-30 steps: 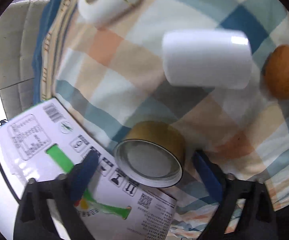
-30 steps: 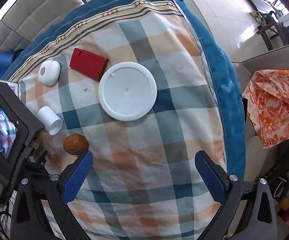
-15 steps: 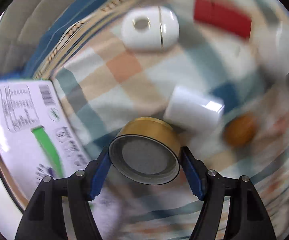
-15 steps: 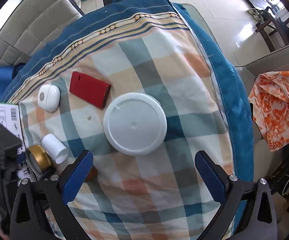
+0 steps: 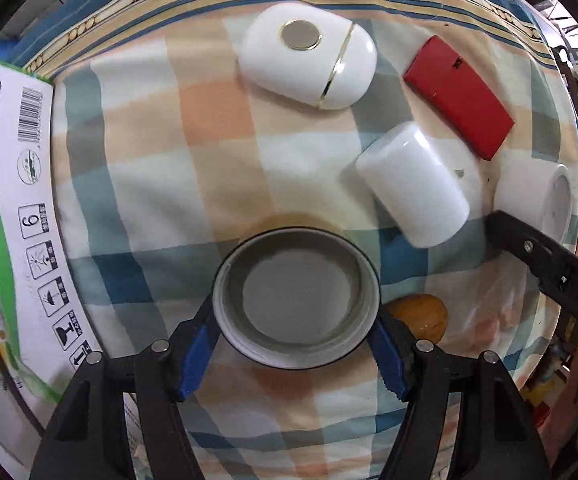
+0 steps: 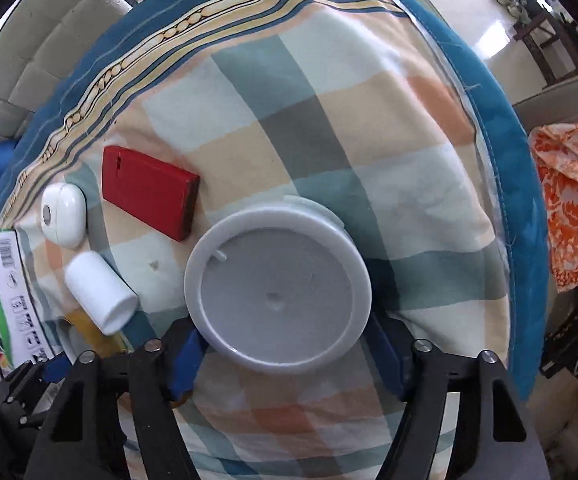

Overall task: Organize rigid objects
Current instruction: 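Grasp the gold-rimmed jar lid with the left tool while the right grasps the white lid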

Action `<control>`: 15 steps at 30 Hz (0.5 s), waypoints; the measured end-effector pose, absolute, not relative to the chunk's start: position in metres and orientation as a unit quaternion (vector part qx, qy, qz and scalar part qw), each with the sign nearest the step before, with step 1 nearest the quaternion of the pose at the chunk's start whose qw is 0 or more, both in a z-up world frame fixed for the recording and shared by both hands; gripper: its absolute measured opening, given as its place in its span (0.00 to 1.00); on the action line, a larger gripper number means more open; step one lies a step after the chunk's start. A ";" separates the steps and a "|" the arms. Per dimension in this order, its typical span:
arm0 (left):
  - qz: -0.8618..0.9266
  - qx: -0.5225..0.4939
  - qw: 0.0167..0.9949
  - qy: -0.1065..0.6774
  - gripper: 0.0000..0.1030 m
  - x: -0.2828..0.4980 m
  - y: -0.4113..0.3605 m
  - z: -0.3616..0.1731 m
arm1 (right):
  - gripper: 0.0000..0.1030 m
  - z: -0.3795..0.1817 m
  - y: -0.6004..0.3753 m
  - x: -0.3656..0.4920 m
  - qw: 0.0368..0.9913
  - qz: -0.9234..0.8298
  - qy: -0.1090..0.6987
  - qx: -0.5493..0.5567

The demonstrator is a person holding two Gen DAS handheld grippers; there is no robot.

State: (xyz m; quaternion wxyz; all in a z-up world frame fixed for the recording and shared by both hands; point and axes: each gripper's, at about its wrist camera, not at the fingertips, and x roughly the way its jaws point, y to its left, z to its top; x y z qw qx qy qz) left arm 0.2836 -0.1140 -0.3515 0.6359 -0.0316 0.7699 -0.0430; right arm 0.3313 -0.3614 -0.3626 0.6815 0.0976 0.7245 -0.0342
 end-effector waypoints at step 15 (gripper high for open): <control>-0.036 -0.006 0.653 0.756 0.58 0.297 -0.136 -0.353 | 0.52 -0.369 -0.363 0.324 0.676 -0.028 0.732 0.087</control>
